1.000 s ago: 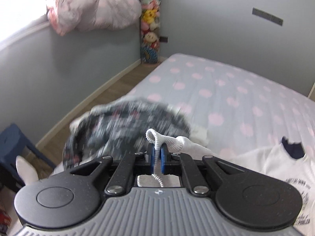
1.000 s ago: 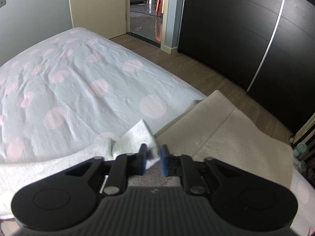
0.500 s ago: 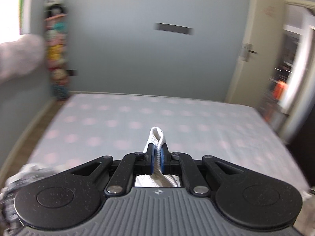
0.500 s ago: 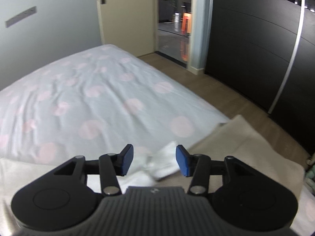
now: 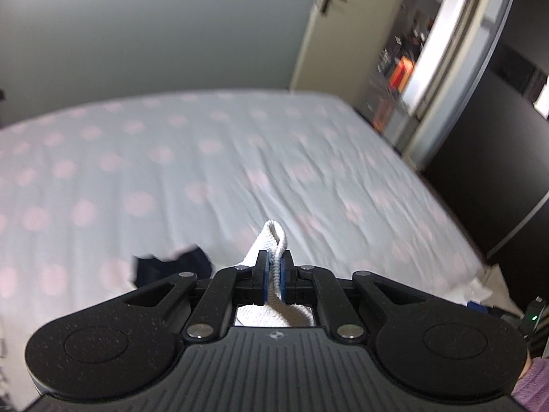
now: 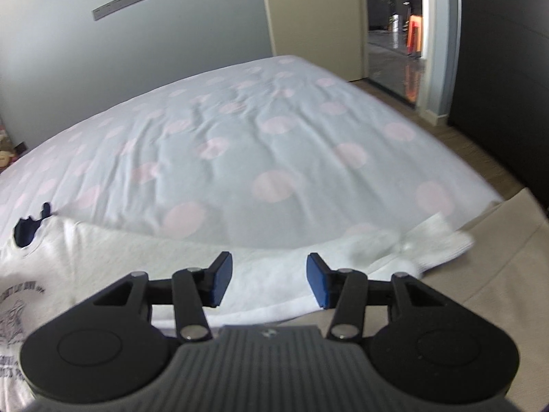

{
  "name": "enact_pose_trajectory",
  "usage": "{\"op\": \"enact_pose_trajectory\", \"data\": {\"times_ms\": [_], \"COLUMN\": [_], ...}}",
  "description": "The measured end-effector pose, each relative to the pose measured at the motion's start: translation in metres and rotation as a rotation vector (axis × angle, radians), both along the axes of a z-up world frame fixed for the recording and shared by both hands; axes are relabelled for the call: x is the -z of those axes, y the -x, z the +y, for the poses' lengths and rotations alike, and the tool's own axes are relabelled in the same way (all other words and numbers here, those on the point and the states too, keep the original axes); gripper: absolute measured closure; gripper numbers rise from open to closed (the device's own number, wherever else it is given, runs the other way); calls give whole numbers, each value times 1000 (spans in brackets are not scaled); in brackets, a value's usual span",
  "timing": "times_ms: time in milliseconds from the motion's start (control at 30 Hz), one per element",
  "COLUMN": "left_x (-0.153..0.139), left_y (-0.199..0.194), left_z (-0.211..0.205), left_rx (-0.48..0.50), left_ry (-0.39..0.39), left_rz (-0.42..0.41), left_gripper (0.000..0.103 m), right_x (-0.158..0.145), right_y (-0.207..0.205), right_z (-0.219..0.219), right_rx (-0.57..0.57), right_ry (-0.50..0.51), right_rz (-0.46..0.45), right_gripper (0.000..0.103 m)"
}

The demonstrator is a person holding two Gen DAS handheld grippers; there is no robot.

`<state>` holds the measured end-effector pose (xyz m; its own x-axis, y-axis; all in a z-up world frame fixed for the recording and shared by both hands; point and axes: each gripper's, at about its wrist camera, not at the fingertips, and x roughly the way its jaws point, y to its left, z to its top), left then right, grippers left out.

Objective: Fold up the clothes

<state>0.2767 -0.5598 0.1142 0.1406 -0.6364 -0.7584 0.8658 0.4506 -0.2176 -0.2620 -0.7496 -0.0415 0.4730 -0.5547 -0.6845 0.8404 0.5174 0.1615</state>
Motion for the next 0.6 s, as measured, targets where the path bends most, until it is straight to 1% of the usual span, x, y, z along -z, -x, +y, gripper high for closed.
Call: {"op": "enact_pose_trajectory", "data": {"times_ms": [200,367,467,533,567,600], "left_x": [100,168,192,199,199,198], "left_y": [21,34,43,47,48,48], "left_z": [-52,-76,-80,-82,-81,-78], "left_rx": [58,104,157,197,208,217], "left_ry": [-86,-144,-154,-152,-148,-147], "left_rz": [113,220,281,292,300,309], "left_gripper": [99,98,96,86,83,76], "right_x": [23,44,54,57,58,59], "right_y": [-22,-40,-52,-61,-66,-71], "right_z": [15,25,33,37,40,43], "right_rx": [-71,-132,-169,-198,-212,-226], "right_ry": [-29,-66,-90,-110,-120,-129], "right_rz": [-11,-21,-27,-57,-73,-90], "right_gripper": [52,52,52,51,51,52]}}
